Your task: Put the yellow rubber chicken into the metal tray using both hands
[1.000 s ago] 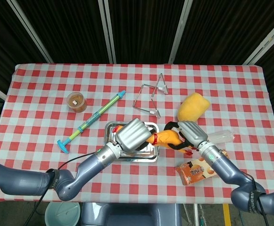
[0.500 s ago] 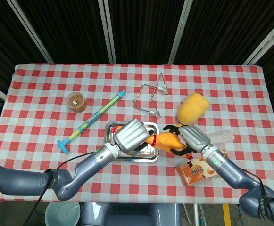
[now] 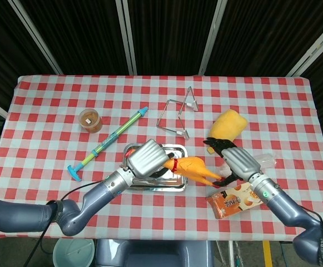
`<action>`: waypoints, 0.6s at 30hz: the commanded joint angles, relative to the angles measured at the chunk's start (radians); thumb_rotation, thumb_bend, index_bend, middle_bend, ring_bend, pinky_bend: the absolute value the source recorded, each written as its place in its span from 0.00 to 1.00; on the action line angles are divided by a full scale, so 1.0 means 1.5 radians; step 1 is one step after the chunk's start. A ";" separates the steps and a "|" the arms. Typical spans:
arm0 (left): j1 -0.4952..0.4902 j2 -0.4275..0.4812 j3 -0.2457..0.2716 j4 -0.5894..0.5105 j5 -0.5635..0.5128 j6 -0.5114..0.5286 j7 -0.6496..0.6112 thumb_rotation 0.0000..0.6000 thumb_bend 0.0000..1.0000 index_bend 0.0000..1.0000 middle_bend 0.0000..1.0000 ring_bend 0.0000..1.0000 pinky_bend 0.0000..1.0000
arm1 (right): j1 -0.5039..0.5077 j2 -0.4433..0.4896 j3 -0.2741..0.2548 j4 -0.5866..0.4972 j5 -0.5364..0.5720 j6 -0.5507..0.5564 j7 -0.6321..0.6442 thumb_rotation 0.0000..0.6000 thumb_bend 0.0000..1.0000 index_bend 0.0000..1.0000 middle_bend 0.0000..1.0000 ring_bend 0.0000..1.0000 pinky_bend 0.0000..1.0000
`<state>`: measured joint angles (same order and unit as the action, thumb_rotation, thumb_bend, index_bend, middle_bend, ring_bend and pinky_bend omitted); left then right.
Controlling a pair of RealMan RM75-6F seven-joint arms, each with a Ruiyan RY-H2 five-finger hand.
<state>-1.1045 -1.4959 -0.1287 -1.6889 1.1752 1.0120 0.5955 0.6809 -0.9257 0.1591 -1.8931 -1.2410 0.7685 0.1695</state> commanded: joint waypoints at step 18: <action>0.184 -0.117 0.087 0.294 0.137 0.061 -0.425 1.00 0.59 0.62 0.71 0.62 0.59 | -0.088 0.000 0.007 0.061 -0.033 0.120 0.095 1.00 0.05 0.00 0.00 0.00 0.04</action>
<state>-0.8592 -1.6385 -0.0109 -1.2941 1.3647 1.1085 -0.0009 0.5506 -0.9211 0.1712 -1.8059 -1.2884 0.9519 0.3071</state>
